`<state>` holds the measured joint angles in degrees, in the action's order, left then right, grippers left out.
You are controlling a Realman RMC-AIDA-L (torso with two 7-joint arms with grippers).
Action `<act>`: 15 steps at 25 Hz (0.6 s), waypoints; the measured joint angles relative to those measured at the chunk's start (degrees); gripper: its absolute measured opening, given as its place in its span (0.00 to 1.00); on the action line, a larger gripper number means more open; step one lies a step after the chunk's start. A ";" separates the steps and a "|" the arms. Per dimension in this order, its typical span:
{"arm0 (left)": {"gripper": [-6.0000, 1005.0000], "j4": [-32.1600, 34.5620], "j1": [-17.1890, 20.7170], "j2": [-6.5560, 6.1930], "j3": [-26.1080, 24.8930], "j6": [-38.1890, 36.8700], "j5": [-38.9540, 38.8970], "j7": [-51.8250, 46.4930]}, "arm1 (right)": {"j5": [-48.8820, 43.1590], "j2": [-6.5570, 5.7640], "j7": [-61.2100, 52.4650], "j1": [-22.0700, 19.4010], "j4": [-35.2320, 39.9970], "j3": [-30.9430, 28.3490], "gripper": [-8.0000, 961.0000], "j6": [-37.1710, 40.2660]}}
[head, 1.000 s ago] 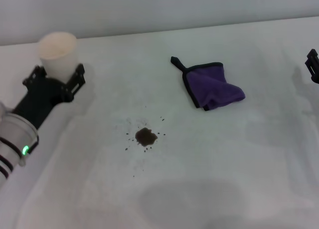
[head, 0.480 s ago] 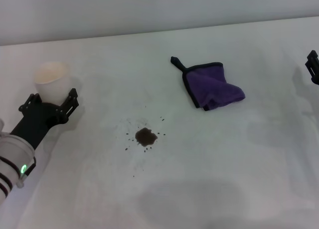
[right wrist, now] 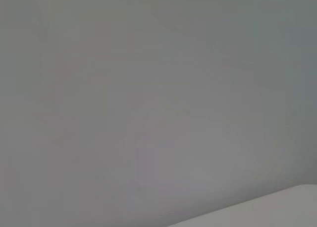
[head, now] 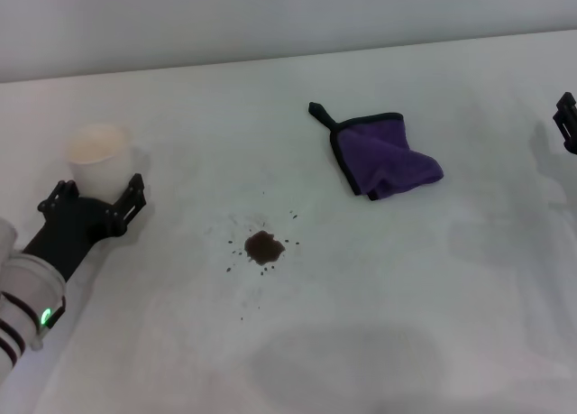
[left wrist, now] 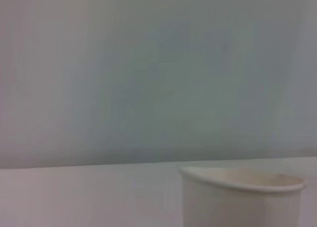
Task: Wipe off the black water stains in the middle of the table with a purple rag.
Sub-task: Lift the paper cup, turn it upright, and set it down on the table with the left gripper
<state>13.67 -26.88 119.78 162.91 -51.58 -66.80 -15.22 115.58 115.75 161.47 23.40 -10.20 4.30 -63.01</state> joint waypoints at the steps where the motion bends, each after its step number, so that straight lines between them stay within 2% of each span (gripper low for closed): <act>1: 0.77 0.00 0.00 0.00 0.00 0.00 0.00 0.00 | 0.00 0.00 -0.02 0.02 0.00 0.00 0.74 -0.01; 15: 0.77 0.84 1.38 0.02 0.04 -0.01 0.09 0.16 | 0.00 0.00 -0.69 0.10 0.45 0.00 0.74 -0.04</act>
<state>14.51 -25.50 119.80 162.95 -51.59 -66.71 -15.06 115.58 115.75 160.77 23.51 -9.74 4.30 -63.05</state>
